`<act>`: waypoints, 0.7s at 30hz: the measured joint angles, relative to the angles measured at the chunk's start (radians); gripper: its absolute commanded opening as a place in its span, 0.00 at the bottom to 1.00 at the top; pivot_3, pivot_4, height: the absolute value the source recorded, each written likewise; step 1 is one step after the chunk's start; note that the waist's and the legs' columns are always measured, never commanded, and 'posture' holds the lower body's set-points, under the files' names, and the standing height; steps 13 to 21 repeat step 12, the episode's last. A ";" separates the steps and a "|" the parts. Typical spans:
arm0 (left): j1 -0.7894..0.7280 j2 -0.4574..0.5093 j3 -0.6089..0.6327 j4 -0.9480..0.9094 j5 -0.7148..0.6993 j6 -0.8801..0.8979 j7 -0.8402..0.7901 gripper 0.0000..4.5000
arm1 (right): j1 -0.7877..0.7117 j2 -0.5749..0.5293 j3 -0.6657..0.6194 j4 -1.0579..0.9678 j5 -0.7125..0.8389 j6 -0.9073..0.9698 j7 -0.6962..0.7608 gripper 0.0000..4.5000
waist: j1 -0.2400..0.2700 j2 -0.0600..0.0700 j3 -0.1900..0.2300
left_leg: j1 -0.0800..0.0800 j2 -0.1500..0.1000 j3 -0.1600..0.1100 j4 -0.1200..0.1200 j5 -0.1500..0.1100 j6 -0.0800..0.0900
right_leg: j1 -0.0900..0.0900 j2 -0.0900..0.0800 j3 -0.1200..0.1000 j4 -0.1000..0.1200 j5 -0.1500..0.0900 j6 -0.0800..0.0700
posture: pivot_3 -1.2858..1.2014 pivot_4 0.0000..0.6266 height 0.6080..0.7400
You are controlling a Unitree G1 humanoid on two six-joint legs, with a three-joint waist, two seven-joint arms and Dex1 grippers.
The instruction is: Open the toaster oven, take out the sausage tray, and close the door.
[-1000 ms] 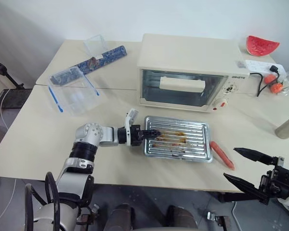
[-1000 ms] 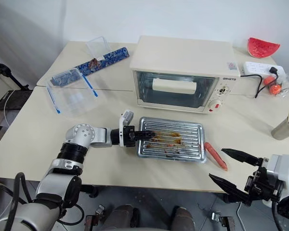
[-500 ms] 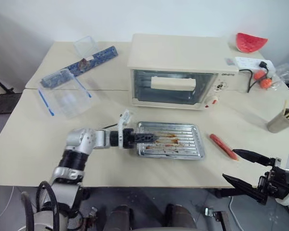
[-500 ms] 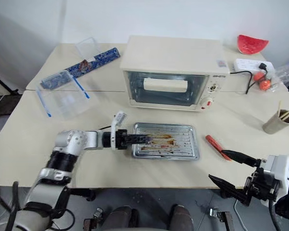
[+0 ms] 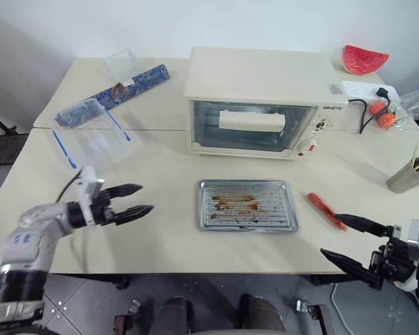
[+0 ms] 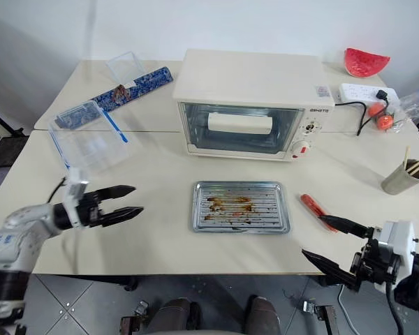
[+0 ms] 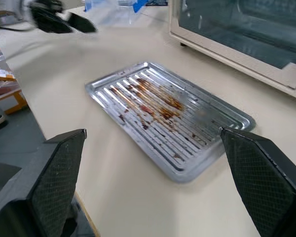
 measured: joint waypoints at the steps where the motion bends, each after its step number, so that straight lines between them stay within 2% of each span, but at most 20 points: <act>1: 0.046 0.000 0.017 -0.008 0.012 -0.030 0.008 1.00 | -0.015 0.000 0.011 0.016 -0.007 -0.010 0.003 1.00 | 0.000 0.000 0.000 | 0.000 0.000 0.000 0.000 0.000 0.000 | 0.000 0.000 0.000 0.000 0.000 0.000 | 0.52 0.24 1.00; 7: 0.195 -0.021 0.080 -0.056 0.056 -0.149 0.059 1.00 | -0.086 0.004 0.054 0.085 -0.045 -0.070 0.018 1.00 | 0.001 0.000 0.000 | 0.000 0.001 0.000 0.001 -0.001 0.000 | 0.000 0.000 -0.001 0.000 0.000 0.000 | 0.52 0.24 1.00; 12: 0.211 -0.044 0.125 -0.076 0.056 -0.181 0.111 1.00 | -0.129 0.006 0.092 0.138 -0.071 -0.117 0.037 1.00 | 0.001 0.000 0.000 | 0.000 0.001 0.000 0.001 -0.002 0.000 | 0.000 0.000 -0.002 0.001 0.000 0.000 | 0.52 0.24 1.00; 21: 0.211 -0.044 0.125 -0.076 0.056 -0.181 0.111 1.00 | -0.129 0.006 0.092 0.138 -0.071 -0.117 0.037 1.00 | 0.001 0.000 0.000 | 0.000 0.001 0.000 0.001 -0.002 0.000 | 0.000 0.000 -0.002 0.001 0.000 0.000 | 0.52 0.24 1.00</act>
